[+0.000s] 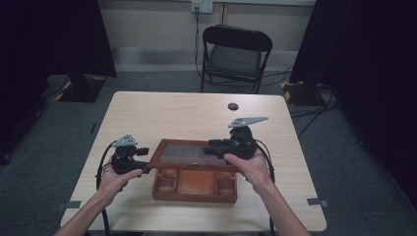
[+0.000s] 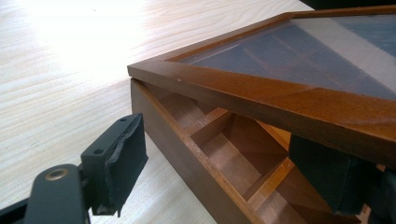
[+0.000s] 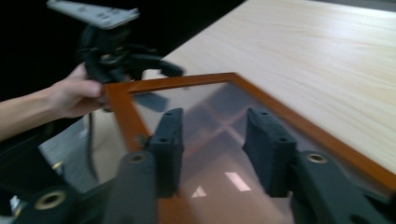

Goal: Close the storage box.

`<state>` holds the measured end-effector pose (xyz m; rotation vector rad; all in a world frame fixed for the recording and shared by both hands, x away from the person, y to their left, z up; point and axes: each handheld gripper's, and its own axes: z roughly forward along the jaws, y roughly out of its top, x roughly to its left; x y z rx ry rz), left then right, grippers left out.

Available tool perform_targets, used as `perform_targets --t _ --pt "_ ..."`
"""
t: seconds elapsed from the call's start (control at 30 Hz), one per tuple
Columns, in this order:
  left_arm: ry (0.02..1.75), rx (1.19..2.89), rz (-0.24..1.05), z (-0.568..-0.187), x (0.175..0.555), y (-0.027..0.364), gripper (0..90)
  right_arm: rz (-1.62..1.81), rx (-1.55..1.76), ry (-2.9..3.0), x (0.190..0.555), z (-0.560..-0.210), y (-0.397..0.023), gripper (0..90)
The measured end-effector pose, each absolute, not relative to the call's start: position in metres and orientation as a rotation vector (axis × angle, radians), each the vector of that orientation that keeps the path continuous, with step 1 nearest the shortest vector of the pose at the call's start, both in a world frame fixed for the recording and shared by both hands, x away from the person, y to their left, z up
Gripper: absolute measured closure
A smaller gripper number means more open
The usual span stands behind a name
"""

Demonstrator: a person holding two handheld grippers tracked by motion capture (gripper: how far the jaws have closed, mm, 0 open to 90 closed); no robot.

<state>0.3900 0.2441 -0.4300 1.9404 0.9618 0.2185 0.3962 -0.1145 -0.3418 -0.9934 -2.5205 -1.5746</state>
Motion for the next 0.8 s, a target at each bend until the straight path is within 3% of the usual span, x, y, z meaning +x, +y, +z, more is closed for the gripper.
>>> perform_targets --t 0.33,0.8 --pt "0.953 1.958 0.214 -0.433 0.389 0.245 18.8 -1.449 -0.837 -2.524 0.392 -0.355 -0.09 73.7" --pt "0.959 1.944 0.213 -0.433 0.388 0.244 19.1 -1.405 -0.77 -2.494 0.389 -0.361 -0.083 78.4"
